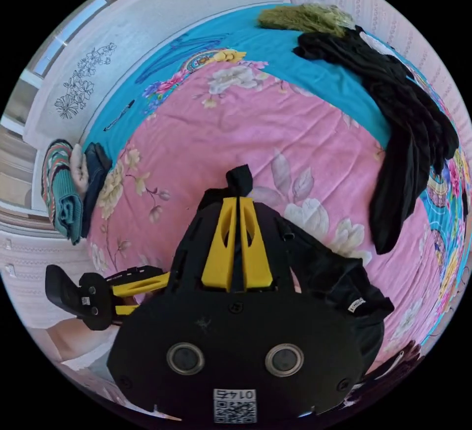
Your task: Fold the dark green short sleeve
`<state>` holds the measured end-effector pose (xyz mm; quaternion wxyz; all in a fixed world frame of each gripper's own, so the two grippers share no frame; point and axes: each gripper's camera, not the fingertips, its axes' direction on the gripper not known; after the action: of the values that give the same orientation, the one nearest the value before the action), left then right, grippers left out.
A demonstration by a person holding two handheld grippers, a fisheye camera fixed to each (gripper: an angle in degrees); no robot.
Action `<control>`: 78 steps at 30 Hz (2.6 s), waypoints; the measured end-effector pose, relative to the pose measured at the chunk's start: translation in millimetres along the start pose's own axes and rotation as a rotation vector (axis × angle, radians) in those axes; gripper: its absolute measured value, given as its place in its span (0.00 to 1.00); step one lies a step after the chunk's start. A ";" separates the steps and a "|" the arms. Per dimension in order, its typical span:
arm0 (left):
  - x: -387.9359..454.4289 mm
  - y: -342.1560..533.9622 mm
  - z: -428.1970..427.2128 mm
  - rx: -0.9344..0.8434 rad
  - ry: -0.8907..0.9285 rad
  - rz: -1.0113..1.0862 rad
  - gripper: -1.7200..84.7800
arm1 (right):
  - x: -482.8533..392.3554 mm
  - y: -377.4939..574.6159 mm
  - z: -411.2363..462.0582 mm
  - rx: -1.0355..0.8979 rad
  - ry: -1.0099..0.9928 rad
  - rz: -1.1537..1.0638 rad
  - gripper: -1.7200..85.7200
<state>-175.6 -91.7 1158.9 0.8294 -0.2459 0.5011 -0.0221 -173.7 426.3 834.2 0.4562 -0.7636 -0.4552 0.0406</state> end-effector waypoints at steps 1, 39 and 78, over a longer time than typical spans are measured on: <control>3.1 1.1 -5.8 -0.001 0.005 0.007 0.11 | 2.7 8.2 -7.3 0.032 -0.022 -0.001 0.03; -27.6 92.8 -252.3 0.459 -0.145 -0.580 0.01 | -128.9 -9.0 21.9 0.087 -0.288 -0.339 0.02; 445.9 68.2 110.4 -0.134 0.273 0.314 0.08 | 199.2 592.8 -131.0 0.429 0.114 0.974 0.13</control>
<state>124.6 -115.5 805.3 0.7290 -0.2142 0.6412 0.1077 395.0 385.4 545.8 0.5544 -0.7770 -0.0041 0.2981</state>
